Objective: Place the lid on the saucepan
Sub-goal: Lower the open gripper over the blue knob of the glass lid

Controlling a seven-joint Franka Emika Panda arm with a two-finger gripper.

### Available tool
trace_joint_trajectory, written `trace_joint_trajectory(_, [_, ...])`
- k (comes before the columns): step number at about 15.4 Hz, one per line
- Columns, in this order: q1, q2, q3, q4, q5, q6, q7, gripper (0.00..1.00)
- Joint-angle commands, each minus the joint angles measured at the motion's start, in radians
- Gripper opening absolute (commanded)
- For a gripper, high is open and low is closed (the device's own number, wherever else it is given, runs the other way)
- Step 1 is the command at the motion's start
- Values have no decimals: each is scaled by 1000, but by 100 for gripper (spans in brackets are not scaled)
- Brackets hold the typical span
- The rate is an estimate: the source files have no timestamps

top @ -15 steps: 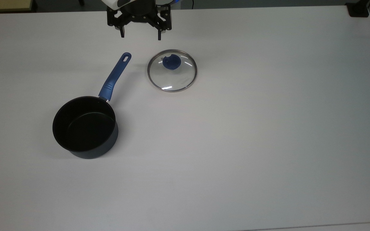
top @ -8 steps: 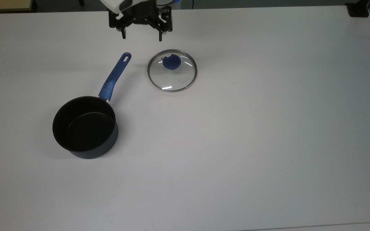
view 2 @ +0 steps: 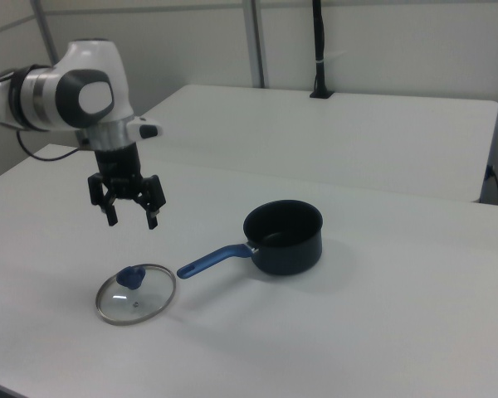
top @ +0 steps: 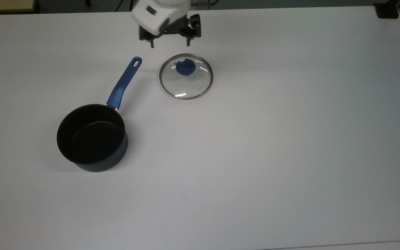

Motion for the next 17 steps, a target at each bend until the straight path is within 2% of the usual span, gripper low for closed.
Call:
trace_joint_trajectory(1, [34,-9,-5,-82,18,106,-92,100])
trace_joint_trajectory(8, [90,31,-5,-130,9,138,-135,100])
trace_joint_trajectory(11, [97,37,-5,-174,0,183,-139,100])
trace_joint_trajectory(17, [97,123,-5,-182,-20,253,-158,100])
